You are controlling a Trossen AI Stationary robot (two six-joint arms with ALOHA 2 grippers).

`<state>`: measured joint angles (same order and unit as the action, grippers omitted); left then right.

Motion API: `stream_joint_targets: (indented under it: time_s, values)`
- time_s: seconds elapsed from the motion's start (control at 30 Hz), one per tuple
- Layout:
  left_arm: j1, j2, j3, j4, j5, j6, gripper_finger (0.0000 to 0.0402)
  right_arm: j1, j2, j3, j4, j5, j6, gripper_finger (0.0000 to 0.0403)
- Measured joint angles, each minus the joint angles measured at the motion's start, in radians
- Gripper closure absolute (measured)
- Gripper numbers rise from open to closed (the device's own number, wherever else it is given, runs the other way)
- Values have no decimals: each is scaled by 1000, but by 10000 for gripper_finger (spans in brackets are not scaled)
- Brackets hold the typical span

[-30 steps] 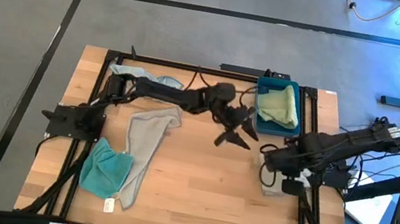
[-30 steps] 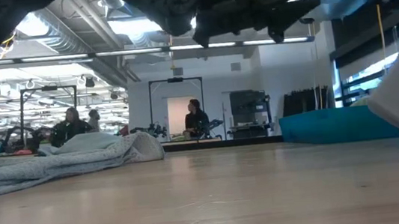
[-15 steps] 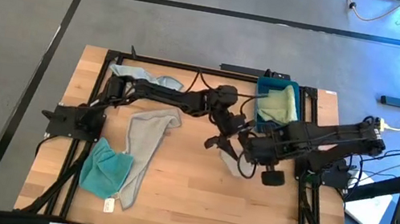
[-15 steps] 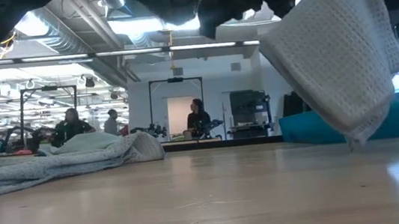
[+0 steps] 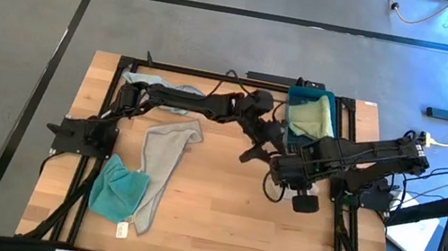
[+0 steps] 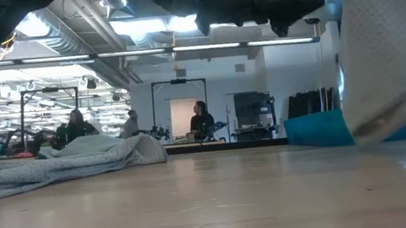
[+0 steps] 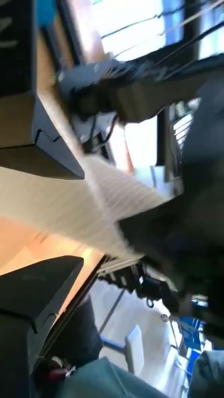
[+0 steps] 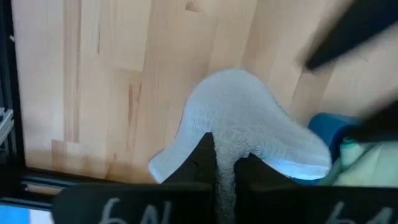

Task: Fold microfiber towels
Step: Put the top grey microfiber cloth into the blue bin

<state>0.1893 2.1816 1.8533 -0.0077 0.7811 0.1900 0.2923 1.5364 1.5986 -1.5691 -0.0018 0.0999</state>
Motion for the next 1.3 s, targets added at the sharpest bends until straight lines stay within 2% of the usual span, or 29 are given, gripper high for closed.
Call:
stream_joint_targets:
  time_s: [0.13, 0.33, 0.53, 0.7, 0.77, 0.97, 1.13, 1.3]
  values:
    - [18, -2, 28, 1, 103, 1, 195, 1, 0, 0, 2, 0, -29, 383]
    - [-10, -2, 31, -2, 111, 23, 195, -19, 0, 0, 5, 1, -75, 394]
    - [-42, 10, 31, -21, 30, 53, 195, -60, 0, 0, 12, 41, -77, 381]
    - [-73, 29, 31, -78, -166, 69, 195, -95, 0, 11, 10, 53, -84, 393]
    - [-78, 32, 30, -129, -204, 88, 195, -108, 0, 19, 9, 53, -86, 394]
    - [-70, 37, 30, -184, -241, 142, 195, -130, -1, 35, -1, 74, -86, 381]
    - [-40, 29, 29, -184, -253, 154, 195, -129, -1, 33, -1, 48, -78, 393]
    - [-16, 22, 30, -158, -341, 154, 203, -129, -1, 33, -1, 61, -69, 384]
